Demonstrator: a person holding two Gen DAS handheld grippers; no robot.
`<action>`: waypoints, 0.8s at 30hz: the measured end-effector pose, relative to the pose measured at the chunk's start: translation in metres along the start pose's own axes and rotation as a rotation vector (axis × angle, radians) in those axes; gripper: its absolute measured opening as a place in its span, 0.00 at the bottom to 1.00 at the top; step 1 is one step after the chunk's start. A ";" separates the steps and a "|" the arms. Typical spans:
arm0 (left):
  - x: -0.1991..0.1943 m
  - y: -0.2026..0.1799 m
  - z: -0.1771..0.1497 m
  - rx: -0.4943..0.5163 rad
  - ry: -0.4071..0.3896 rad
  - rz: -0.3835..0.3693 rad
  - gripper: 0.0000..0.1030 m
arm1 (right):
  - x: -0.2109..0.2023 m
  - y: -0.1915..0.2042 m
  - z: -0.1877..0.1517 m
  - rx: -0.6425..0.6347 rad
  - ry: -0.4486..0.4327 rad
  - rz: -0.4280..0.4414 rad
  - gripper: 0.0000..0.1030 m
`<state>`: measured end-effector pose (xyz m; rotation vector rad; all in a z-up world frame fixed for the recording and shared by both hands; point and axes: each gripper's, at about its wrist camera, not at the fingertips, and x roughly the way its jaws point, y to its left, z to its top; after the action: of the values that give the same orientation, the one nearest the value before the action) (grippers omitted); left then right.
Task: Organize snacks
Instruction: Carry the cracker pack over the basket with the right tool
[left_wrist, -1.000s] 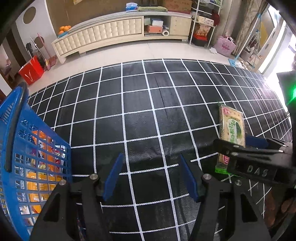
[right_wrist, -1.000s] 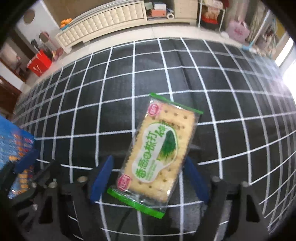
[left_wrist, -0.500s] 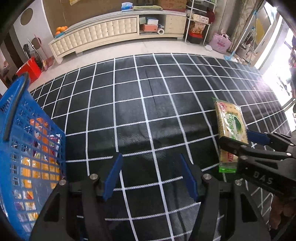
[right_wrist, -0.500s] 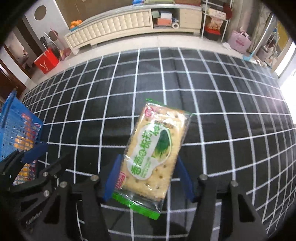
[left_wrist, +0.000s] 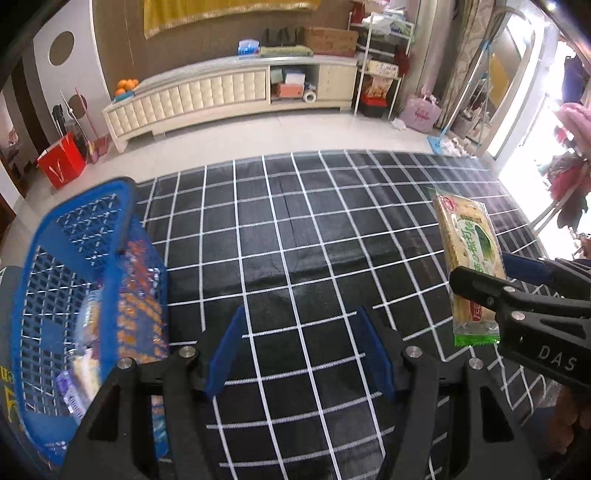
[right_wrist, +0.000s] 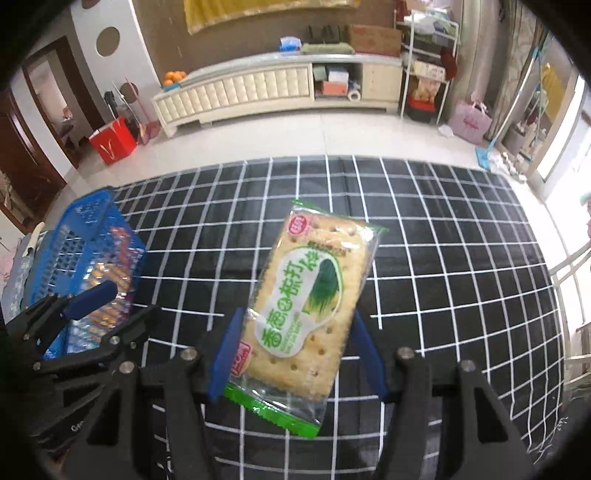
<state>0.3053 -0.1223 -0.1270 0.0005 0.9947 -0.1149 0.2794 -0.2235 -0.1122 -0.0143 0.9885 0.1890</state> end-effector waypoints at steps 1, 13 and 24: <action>-0.010 0.001 -0.002 0.002 -0.014 0.001 0.59 | -0.006 0.003 0.001 -0.004 -0.011 0.002 0.62; -0.091 0.036 -0.026 -0.014 -0.114 0.001 0.59 | -0.057 0.060 -0.005 -0.069 -0.099 0.032 0.62; -0.138 0.101 -0.050 -0.041 -0.160 0.073 0.69 | -0.061 0.131 -0.006 -0.163 -0.114 0.107 0.62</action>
<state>0.1987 -0.0063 -0.0443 -0.0096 0.8358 -0.0271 0.2206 -0.1048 -0.0551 -0.0988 0.8587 0.3641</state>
